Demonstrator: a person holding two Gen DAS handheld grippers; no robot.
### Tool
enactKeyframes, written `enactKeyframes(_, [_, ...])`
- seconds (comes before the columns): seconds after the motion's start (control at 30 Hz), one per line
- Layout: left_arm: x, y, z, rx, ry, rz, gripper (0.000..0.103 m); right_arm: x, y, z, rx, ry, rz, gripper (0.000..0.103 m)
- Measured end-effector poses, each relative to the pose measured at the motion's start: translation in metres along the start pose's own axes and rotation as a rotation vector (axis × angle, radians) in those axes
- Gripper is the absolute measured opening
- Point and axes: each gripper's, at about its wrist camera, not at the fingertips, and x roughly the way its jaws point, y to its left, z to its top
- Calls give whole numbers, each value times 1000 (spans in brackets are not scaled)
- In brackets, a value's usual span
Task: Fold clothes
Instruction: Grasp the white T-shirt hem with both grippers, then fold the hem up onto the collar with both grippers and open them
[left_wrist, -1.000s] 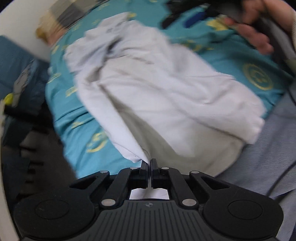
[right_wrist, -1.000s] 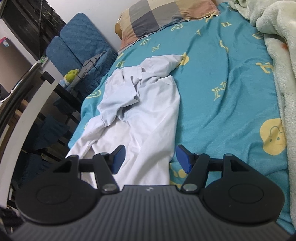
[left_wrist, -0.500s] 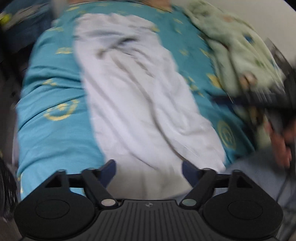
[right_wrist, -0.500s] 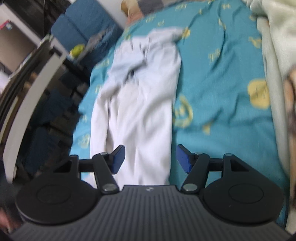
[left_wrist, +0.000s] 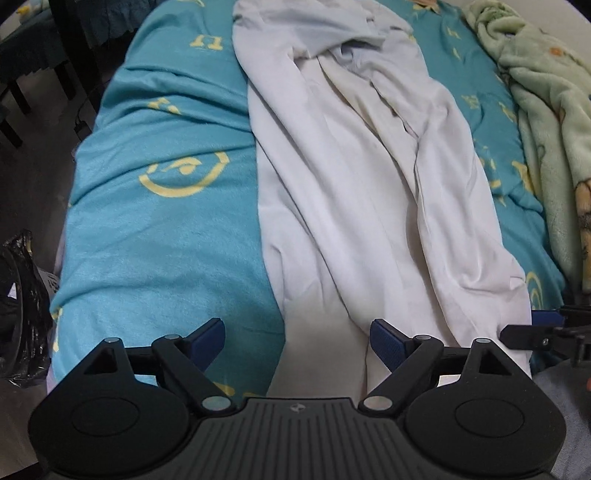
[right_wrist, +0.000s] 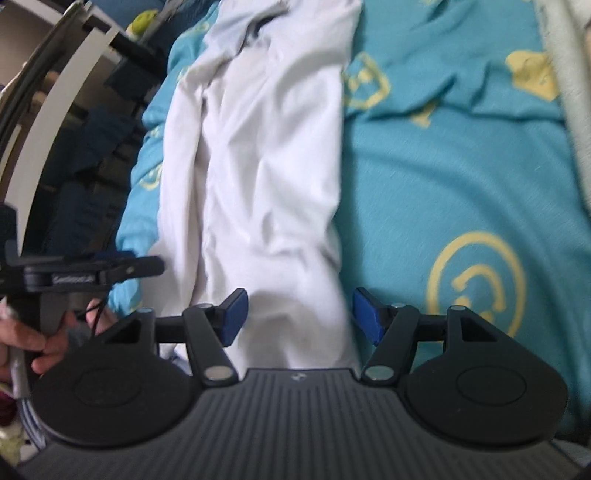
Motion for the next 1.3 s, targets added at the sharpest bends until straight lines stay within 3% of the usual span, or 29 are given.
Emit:
enactKeyframes(0.3, [15,-4,-2,16,71,-93,81,6,11,-14,-44,64,48,64])
enactKeyframes(0.43, [21,-7,-3,28,100,-135,79,10,15,-13,-62,74,32,56])
enactKeyframes(0.47, [20,-7,-4,36,101,-142,76,11,17,-13,-70,74,23,50])
enactKeyframes(0.57, [19,-10,-7,60,105,-160,56,9,23,-14,-103,59,-3,14])
enactKeyframes(0.63, [19,-12,-8,73,107,-174,36,7,27,-14,-127,38,-7,11])
enactKeyframes(0.67, [17,-9,-8,55,106,-194,13,4,29,-14,-137,23,-4,10])
enactKeyframes(0.7, [14,-5,-9,32,101,-222,9,0,30,-14,-142,5,1,10])
enactKeyframes(0.9, [-30,21,-14,-76,-8,-411,6,-38,32,-16,-112,-111,64,9])
enactKeyframes(1.1, [-100,47,-17,-206,-149,-544,5,-91,36,-21,-96,-247,129,9])
enactKeyframes(1.3, [-171,45,-42,-228,-225,-581,5,-144,36,-35,-97,-355,189,9])
